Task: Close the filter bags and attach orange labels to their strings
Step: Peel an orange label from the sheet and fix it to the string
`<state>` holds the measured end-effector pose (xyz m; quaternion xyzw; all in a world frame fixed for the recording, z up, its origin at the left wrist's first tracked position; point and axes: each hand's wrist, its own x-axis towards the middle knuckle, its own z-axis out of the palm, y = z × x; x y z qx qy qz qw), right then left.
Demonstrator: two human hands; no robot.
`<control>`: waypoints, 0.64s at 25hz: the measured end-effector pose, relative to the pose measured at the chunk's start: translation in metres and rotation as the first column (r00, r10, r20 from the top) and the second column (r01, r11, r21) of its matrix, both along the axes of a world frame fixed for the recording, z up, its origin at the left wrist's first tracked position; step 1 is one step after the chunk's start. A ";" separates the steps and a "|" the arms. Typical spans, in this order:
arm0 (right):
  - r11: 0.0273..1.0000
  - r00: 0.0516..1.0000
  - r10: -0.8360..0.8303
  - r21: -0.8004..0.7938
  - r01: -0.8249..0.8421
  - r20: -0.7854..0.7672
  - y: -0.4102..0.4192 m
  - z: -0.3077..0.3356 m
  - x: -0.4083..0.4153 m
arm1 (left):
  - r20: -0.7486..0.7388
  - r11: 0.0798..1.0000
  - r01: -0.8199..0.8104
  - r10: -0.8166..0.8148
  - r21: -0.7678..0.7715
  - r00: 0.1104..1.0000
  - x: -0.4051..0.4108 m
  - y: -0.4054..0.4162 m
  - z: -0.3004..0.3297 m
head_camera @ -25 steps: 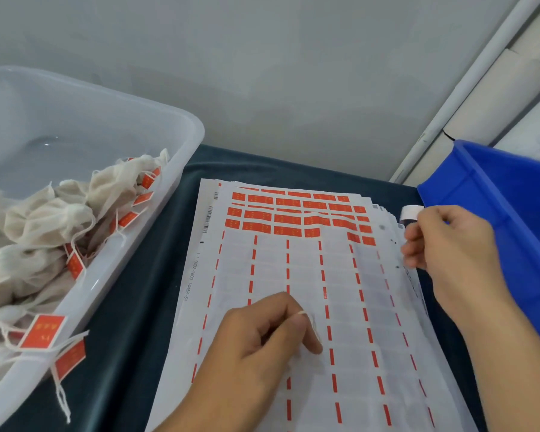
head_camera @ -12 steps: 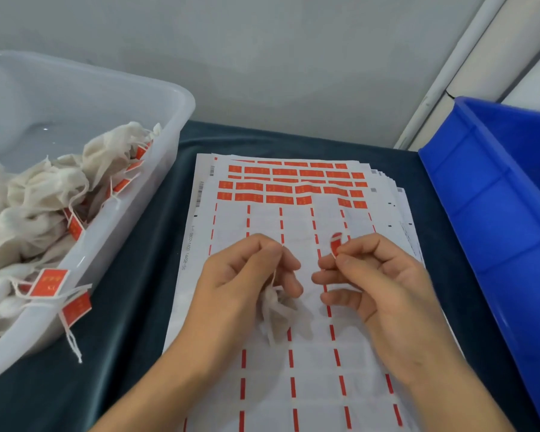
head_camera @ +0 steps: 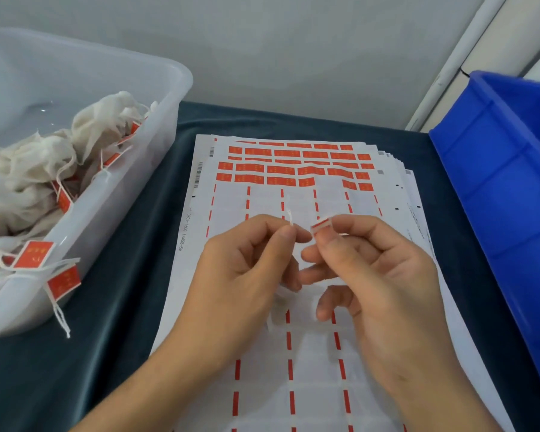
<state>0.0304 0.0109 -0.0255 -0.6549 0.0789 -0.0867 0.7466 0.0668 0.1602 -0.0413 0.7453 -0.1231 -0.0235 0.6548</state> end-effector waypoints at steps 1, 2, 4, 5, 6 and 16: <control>1.000 1.000 0.017 -0.011 -0.017 0.001 0.000 -0.001 0.000 | 0.030 1.000 -0.005 0.004 0.027 1.000 -0.001 -0.001 0.000; 1.000 1.000 0.021 -0.018 -0.021 0.001 0.001 -0.002 0.000 | 0.057 0.998 -0.006 0.003 0.055 0.998 -0.003 -0.002 -0.001; 0.999 1.000 0.007 -0.033 -0.008 -0.005 0.001 -0.004 0.001 | 0.097 0.994 0.003 -0.014 0.105 0.995 -0.005 -0.003 -0.002; 0.999 1.000 0.002 -0.042 -0.002 -0.006 0.001 -0.005 0.001 | 0.116 0.991 0.009 -0.025 0.131 0.993 -0.006 -0.003 -0.002; 0.999 1.000 -0.001 -0.047 0.000 -0.004 0.001 -0.006 0.002 | 0.133 0.988 0.014 -0.034 0.154 0.991 -0.006 -0.002 -0.002; 0.975 0.998 -0.025 -0.221 0.039 0.065 -0.003 -0.005 0.001 | 0.080 0.980 0.150 -0.161 0.129 0.984 -0.004 0.004 0.000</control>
